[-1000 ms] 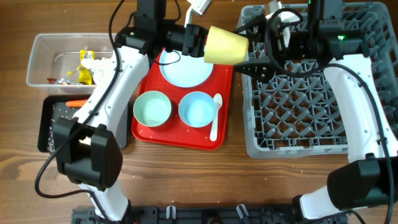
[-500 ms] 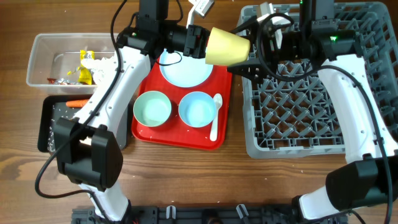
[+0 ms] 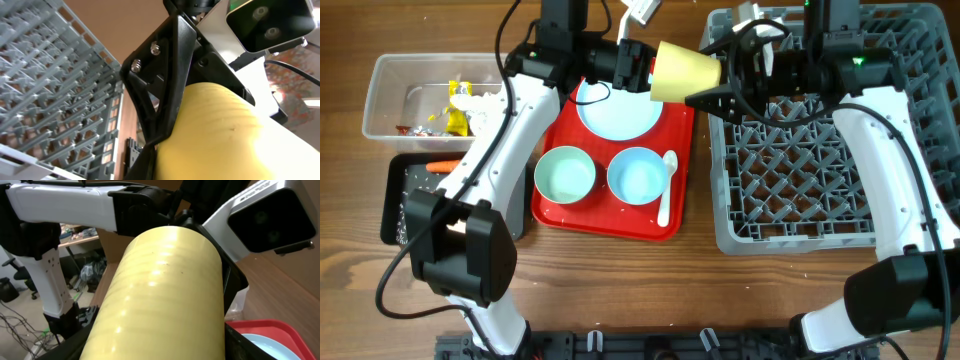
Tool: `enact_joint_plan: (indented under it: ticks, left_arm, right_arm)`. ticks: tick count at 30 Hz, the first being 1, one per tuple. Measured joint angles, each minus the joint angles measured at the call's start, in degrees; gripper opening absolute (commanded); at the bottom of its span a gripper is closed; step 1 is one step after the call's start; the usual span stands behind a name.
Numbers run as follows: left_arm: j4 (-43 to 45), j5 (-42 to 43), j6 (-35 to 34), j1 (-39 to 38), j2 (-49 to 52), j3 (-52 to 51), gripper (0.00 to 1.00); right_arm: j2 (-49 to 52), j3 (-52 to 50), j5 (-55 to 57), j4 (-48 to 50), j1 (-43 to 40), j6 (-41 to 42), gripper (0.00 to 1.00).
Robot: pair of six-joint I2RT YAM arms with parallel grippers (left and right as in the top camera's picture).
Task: Sort waste into correct bins and load items into the dishwasher rack
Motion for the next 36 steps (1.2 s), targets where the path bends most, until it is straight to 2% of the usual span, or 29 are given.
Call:
enact_joint_plan:
  ticks: [6, 12, 15, 21, 25, 29, 32, 36]
  left_arm:
    - [0.1, -0.2, 0.0, 0.0, 0.0, 0.0, 0.04]
    - [0.1, 0.5, -0.2, 0.0, 0.0, 0.0, 0.05]
    - [0.1, 0.5, -0.2, 0.0, 0.0, 0.0, 0.12]
    - [0.0, 1.9, -0.2, -0.1, 0.0, 0.0, 0.18]
    - [0.0, 2.0, -0.3, -0.1, 0.0, 0.0, 0.28]
    - [0.1, 2.0, -0.5, -0.1, 0.0, 0.0, 0.23]
    - [0.1, 2.1, -0.6, 0.0, 0.0, 0.0, 0.13]
    - [-0.2, 1.9, -0.9, 0.0, 0.0, 0.1, 0.08]
  right_arm:
    - [0.1, -0.1, -0.2, 1.2, 0.0, 0.2, 0.76]
    - [0.1, -0.1, -1.2, 1.6, 0.3, -0.2, 0.70]
    - [0.1, -0.1, -1.1, 1.9, 0.2, -0.2, 0.70]
    - [0.2, -0.1, -1.7, 2.2, 0.2, -0.2, 0.68]
    - [0.2, -0.1, -2.2, 2.2, 0.2, -0.2, 0.67]
    - [0.2, -0.1, -2.6, 2.2, 0.2, -0.2, 0.67]
    - [0.3, -0.1, -2.4, 2.2, 0.2, -0.2, 0.74]
    - [0.4, -0.1, -3.3, 2.2, 0.4, -0.4, 0.84]
